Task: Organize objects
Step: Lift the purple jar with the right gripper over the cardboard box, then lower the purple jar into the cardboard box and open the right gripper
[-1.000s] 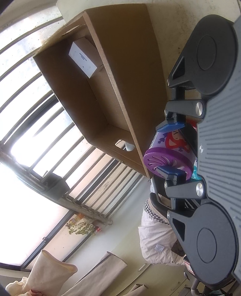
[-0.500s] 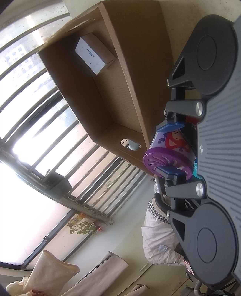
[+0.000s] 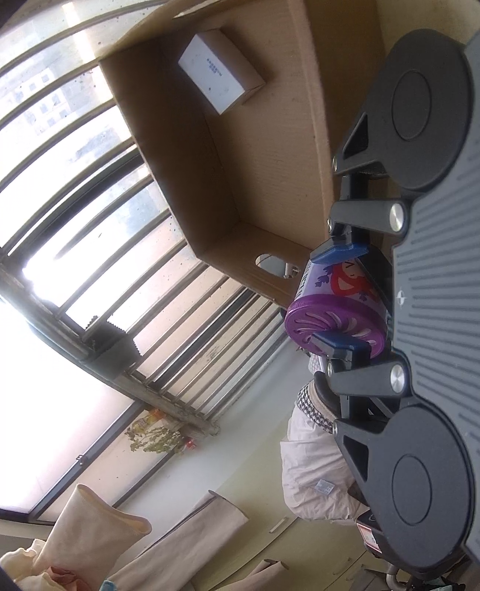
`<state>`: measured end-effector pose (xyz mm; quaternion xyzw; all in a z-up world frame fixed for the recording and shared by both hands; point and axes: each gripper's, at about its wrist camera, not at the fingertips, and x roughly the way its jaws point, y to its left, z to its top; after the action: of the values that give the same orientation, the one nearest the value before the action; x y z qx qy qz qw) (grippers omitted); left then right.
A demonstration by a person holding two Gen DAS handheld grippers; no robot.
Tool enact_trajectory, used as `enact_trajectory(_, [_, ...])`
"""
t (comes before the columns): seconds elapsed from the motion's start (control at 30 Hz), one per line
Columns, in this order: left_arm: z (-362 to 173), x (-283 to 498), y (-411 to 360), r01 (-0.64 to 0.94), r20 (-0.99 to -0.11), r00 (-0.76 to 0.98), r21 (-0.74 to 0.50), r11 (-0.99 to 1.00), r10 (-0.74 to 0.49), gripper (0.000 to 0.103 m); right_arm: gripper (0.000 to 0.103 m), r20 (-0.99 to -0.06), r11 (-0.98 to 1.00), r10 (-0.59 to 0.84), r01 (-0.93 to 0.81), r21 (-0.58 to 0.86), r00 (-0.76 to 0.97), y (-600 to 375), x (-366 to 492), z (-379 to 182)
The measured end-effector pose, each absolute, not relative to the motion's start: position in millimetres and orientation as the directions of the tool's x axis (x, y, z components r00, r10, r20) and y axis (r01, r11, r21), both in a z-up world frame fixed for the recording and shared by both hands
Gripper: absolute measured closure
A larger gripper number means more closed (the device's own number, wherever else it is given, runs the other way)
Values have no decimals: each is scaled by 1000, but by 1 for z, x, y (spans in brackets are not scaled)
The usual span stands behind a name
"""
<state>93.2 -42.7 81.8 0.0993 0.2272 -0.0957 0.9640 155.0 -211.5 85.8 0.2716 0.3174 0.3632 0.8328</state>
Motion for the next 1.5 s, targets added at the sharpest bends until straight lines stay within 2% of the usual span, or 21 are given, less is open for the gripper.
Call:
enact_trajectory(0.17, [99,111,-35,220,-457,882,196,956,-109,38,59,-336,586,789,-464,664,515,-196,173,107])
enact_trajectory(0.33, [109,145,-24,232,-488,868,245,941,-87,38,59,-386,592,794,-455,665,470,-177,205,120])
enact_trajectory(0.5, [109,188,-12,236,-551,830,215,948,-82,38,59,-440,597,794,-399,696,420,-164,250,119])
enact_trajectory(0.77, [76,263,-10,238,-658,752,229,944,-31,38,56,-567,665,744,-301,684,354,-141,327,93])
enact_trajectory(0.93, [55,307,-7,236,-732,681,186,954,-26,38,56,-622,692,719,-236,683,309,-134,371,67])
enact_trajectory(1.1, [35,344,-10,243,-769,639,204,948,1,38,56,-648,700,710,-170,694,278,-134,404,43])
enact_trajectory(1.5, [3,363,2,228,-829,559,196,954,37,36,56,-674,705,703,-97,703,226,-121,437,5])
